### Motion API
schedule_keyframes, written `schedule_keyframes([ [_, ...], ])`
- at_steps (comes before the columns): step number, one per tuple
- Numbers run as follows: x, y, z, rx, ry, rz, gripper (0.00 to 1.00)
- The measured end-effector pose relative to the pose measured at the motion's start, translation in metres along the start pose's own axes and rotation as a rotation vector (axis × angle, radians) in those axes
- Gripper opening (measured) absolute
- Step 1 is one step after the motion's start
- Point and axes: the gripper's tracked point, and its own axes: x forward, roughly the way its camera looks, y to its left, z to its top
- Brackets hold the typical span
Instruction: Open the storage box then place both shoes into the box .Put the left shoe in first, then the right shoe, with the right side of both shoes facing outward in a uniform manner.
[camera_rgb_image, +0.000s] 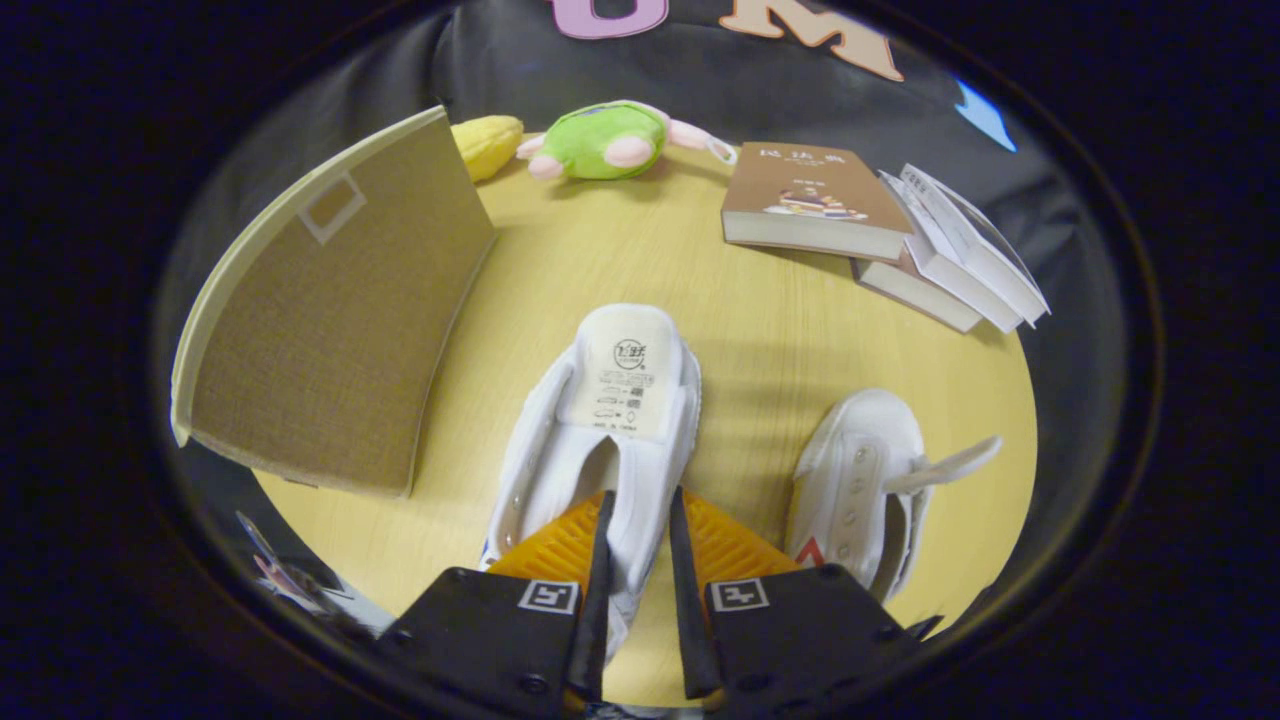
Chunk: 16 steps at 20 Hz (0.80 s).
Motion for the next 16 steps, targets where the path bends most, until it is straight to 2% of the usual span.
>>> schedule_keyframes([
  [1,-0.001,0.000,0.001,0.004,-0.004,0.004,0.34],
  [2,0.004,-0.007,0.001,0.013,-0.010,-0.026,0.34],
  [5,0.003,-0.007,0.000,0.083,-0.005,-0.028,0.14],
  [8,0.002,-0.007,0.001,0.133,-0.040,-0.043,0.10],
  [12,0.003,-0.005,0.005,0.185,-0.057,-0.005,0.06],
  [16,-0.015,-0.006,0.007,0.215,-0.074,-0.005,0.05],
])
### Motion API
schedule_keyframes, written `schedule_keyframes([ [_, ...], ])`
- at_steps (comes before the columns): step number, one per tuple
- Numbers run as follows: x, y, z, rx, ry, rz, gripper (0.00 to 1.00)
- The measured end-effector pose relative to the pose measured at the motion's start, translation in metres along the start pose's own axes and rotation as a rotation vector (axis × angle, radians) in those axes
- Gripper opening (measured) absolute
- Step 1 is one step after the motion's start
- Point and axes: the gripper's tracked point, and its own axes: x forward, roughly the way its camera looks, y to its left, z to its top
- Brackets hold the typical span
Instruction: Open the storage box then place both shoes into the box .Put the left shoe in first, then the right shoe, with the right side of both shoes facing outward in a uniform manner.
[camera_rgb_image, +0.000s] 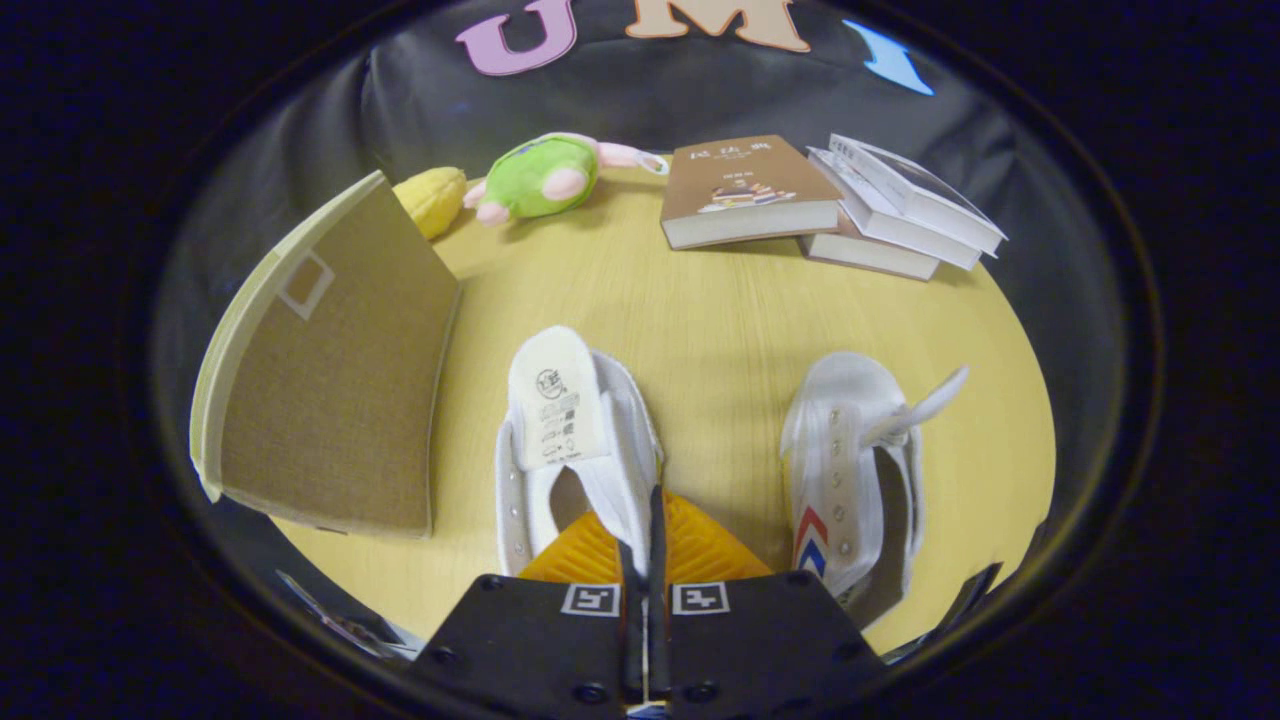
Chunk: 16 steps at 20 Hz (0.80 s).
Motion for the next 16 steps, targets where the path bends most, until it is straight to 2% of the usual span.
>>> schedule_keyframes([
  [9,-0.065,0.017,0.058,0.133,-0.134,0.122,0.05],
  [14,-0.113,0.040,0.099,0.128,-0.222,0.181,0.05],
  [16,-0.133,0.058,0.117,0.122,-0.262,0.228,0.05],
])
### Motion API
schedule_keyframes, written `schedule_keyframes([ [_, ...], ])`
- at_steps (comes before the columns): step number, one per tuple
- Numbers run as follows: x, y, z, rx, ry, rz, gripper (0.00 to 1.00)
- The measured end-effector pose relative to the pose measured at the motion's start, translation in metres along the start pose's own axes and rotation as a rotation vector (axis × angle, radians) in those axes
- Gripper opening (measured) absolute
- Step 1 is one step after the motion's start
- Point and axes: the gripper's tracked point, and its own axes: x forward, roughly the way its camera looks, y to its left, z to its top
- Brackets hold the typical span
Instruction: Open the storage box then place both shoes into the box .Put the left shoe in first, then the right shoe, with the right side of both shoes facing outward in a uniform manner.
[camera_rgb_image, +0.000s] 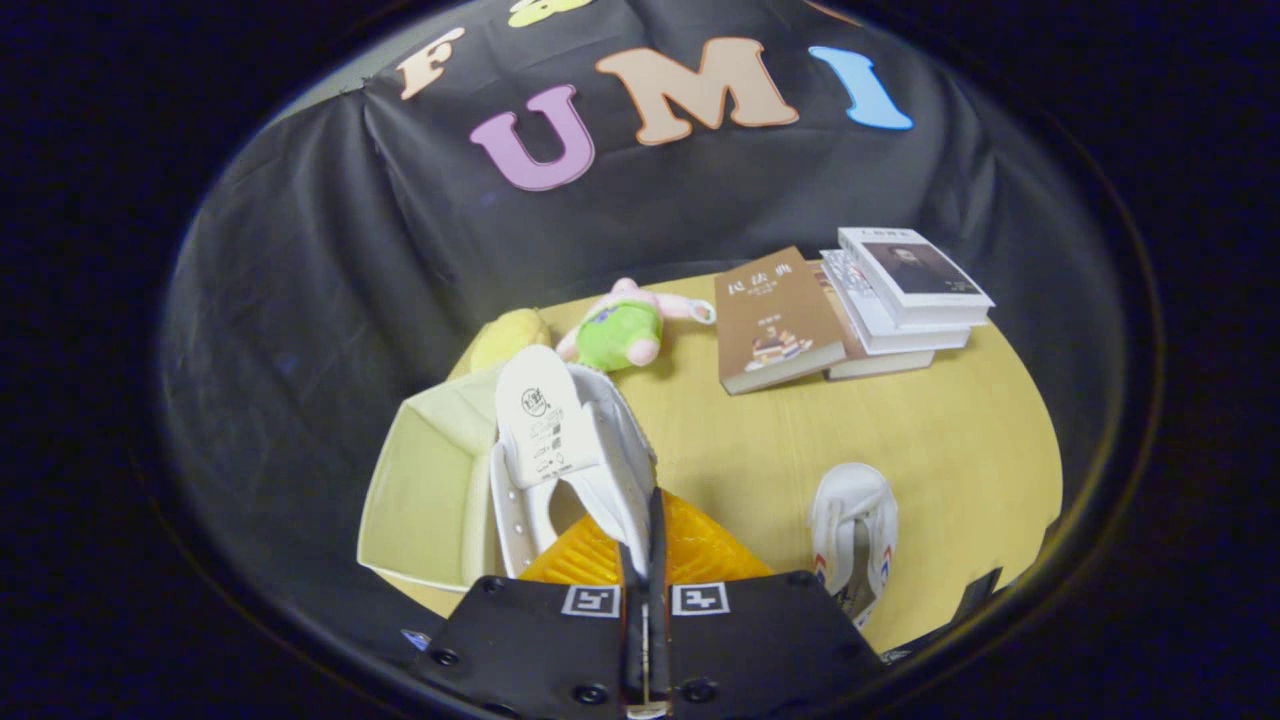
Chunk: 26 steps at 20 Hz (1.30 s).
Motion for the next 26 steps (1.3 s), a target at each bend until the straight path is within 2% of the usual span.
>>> schedule_keyframes([
  [3,-0.010,0.048,0.022,-0.003,-0.038,0.087,0.05],
  [5,-0.010,0.086,0.026,0.001,-0.018,0.146,0.05],
  [8,0.012,0.141,0.014,-0.010,0.057,0.216,0.05],
  [11,0.046,0.179,0.002,-0.016,0.115,0.232,0.05],
  [15,0.093,0.200,-0.017,-0.017,0.152,0.149,0.05],
  [20,0.130,0.182,-0.049,-0.084,0.203,-0.041,0.05],
  [26,0.160,0.188,-0.096,0.009,0.336,-0.071,0.05],
])
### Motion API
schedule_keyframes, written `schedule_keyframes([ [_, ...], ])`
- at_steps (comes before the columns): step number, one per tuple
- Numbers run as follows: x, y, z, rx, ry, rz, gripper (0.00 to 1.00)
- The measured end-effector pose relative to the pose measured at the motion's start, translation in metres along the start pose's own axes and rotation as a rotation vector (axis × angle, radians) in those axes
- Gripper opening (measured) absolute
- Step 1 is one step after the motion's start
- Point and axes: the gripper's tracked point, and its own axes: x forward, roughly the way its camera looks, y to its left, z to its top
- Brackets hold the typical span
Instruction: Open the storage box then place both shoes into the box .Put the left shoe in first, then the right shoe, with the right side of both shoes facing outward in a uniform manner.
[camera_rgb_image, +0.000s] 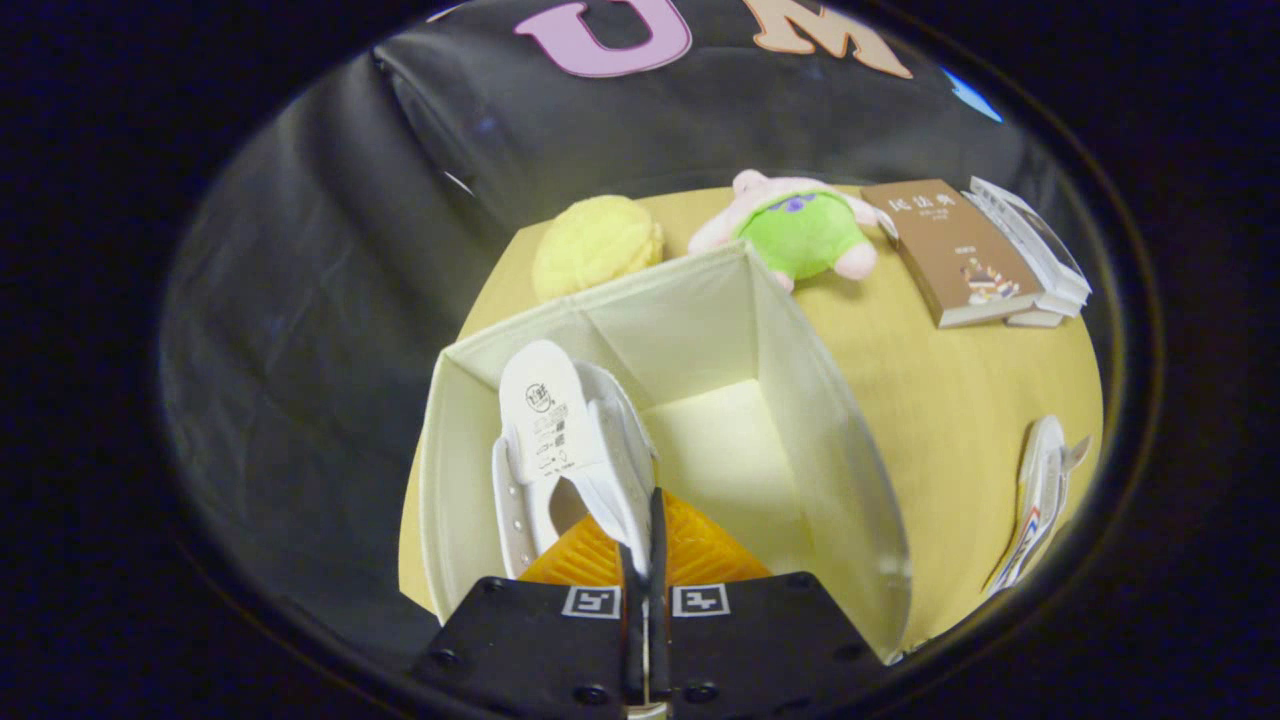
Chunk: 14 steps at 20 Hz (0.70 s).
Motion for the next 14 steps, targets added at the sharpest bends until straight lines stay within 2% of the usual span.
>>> schedule_keyframes([
  [9,0.027,0.004,-0.034,-0.068,0.076,-0.086,0.08],
  [10,0.033,0.006,-0.037,-0.074,0.089,-0.067,0.10],
  [11,0.036,0.006,-0.041,-0.077,0.116,-0.054,0.17],
  [13,0.026,0.004,-0.033,-0.083,0.086,-0.037,0.31],
  [14,0.018,0.006,-0.028,-0.086,0.065,-0.021,0.31],
])
